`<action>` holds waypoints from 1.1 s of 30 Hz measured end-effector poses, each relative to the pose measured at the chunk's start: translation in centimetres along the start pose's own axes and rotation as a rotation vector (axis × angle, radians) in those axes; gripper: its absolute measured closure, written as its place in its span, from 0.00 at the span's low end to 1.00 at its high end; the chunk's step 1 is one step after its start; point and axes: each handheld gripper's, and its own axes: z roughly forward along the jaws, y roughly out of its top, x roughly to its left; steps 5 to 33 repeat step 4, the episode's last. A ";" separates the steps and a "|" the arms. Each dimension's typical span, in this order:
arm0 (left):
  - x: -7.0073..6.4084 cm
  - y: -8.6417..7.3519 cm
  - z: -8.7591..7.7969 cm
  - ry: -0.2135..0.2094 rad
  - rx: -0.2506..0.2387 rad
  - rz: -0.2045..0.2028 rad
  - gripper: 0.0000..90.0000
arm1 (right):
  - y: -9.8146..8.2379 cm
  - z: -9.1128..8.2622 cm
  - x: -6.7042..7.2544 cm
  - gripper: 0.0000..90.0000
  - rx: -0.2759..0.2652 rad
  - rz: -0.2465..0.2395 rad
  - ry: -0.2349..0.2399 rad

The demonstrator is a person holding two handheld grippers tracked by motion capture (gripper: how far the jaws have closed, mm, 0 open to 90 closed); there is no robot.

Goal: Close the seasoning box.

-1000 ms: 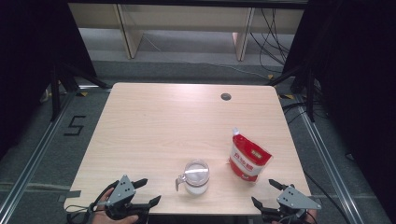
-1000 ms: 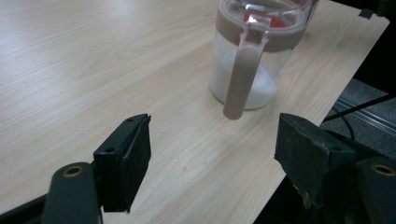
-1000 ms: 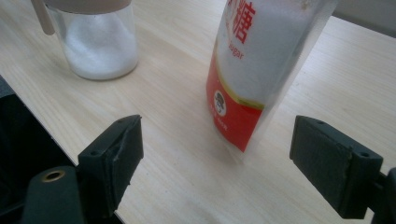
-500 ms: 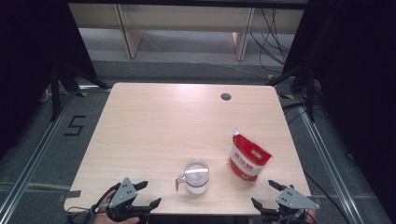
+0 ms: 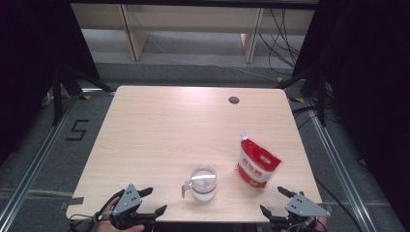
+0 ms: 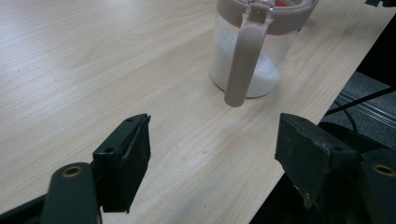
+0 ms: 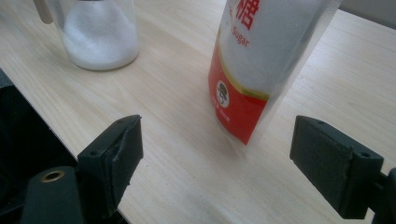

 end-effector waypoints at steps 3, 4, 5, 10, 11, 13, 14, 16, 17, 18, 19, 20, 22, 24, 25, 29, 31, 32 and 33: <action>0.0 0.0 0.0 0.006 0.007 0.005 0.29 | 0.0 0.0 -0.1 0.20 0.000 -0.003 -0.003; 0.0 0.0 0.0 0.004 0.007 0.003 0.29 | 0.0 0.0 0.0 0.20 0.005 0.005 0.001; 0.0 0.0 0.0 0.004 0.007 0.003 0.29 | 0.0 0.0 0.0 0.20 0.005 0.005 0.001; 0.0 0.0 0.0 0.004 0.007 0.003 0.29 | 0.0 0.0 0.0 0.20 0.005 0.005 0.001; 0.0 0.0 0.0 0.004 0.007 0.003 0.29 | 0.0 0.0 0.0 0.20 0.005 0.005 0.001; 0.0 0.0 0.0 0.004 0.007 0.003 0.29 | 0.0 0.0 0.0 0.20 0.005 0.005 0.001; 0.0 0.0 0.0 0.004 0.007 0.003 0.29 | 0.0 0.0 0.0 0.20 0.005 0.005 0.001; 0.0 0.0 0.0 0.004 0.007 0.003 0.29 | 0.0 0.0 0.0 0.20 0.005 0.005 0.001; 0.0 0.0 0.0 0.004 0.007 0.003 0.29 | 0.0 0.0 0.0 0.20 0.005 0.005 0.001; 0.0 0.0 0.0 0.004 0.007 0.003 0.29 | 0.0 0.0 0.0 0.20 0.005 0.005 0.001; 0.0 0.0 0.0 0.004 0.007 0.003 0.29 | 0.0 0.0 0.0 0.20 0.005 0.005 0.001; 0.0 0.0 0.0 0.004 0.007 0.003 0.29 | 0.0 0.0 0.0 0.20 0.005 0.005 0.001; 0.0 0.0 0.0 0.004 0.007 0.003 0.29 | 0.0 0.0 0.0 0.20 0.005 0.005 0.001; 0.0 0.0 0.0 0.004 0.007 0.003 0.29 | 0.0 0.0 0.0 0.20 0.005 0.005 0.001; 0.0 0.0 0.0 0.004 0.007 0.003 0.29 | 0.0 0.0 0.0 0.20 0.005 0.005 0.001; 0.0 0.0 0.0 0.004 0.007 0.003 0.29 | 0.0 0.0 0.0 0.20 0.005 0.005 0.001; 0.0 0.0 0.0 0.004 0.007 0.003 0.29 | 0.0 0.0 0.0 0.20 0.005 0.005 0.001; 0.0 0.0 0.0 0.004 0.007 0.003 0.29 | 0.0 0.0 0.0 0.20 0.005 0.005 0.001; 0.0 0.0 0.0 0.004 0.007 0.003 0.29 | 0.0 0.0 0.0 0.20 0.005 0.005 0.001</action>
